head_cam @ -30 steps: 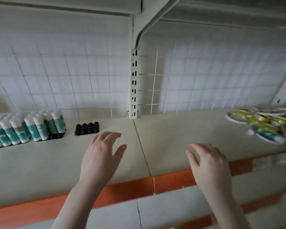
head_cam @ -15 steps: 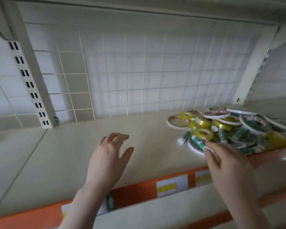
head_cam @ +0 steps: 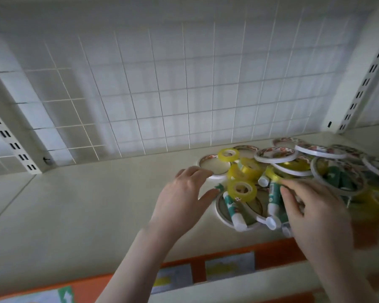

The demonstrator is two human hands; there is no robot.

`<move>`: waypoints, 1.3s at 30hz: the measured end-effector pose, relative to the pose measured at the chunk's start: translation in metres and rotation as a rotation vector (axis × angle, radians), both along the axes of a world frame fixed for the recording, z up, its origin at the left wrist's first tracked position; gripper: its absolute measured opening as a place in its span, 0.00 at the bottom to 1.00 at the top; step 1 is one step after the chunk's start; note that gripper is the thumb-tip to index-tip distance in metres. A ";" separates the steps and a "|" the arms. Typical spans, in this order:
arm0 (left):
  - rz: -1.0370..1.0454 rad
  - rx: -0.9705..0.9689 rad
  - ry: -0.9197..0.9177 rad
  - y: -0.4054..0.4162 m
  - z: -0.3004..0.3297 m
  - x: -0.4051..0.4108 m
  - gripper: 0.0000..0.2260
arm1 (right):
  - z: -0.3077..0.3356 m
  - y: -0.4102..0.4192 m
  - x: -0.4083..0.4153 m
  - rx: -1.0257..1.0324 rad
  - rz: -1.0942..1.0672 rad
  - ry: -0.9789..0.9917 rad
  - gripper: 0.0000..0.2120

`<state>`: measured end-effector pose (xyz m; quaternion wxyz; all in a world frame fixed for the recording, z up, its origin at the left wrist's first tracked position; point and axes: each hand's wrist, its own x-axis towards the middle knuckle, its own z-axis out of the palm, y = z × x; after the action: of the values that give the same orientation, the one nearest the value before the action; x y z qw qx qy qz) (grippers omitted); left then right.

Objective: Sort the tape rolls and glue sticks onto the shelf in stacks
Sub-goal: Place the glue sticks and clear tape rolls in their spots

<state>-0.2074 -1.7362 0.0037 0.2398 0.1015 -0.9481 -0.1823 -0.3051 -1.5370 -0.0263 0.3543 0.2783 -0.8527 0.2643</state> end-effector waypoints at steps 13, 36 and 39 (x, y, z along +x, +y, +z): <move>-0.099 -0.092 -0.175 0.039 -0.008 -0.052 0.22 | -0.001 0.035 -0.022 -0.006 -0.087 -0.128 0.10; 0.101 0.053 -0.047 0.008 -0.007 -0.032 0.27 | 0.035 -0.003 -0.101 0.298 -0.154 -0.040 0.10; 0.123 0.060 -0.042 0.005 -0.009 -0.029 0.27 | 0.039 -0.002 -0.105 0.405 -0.257 -0.143 0.10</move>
<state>-0.2369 -1.7315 -0.0054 0.2275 0.1704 -0.9391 -0.1933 -0.4102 -1.5394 0.0122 0.2609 0.2137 -0.9395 0.0598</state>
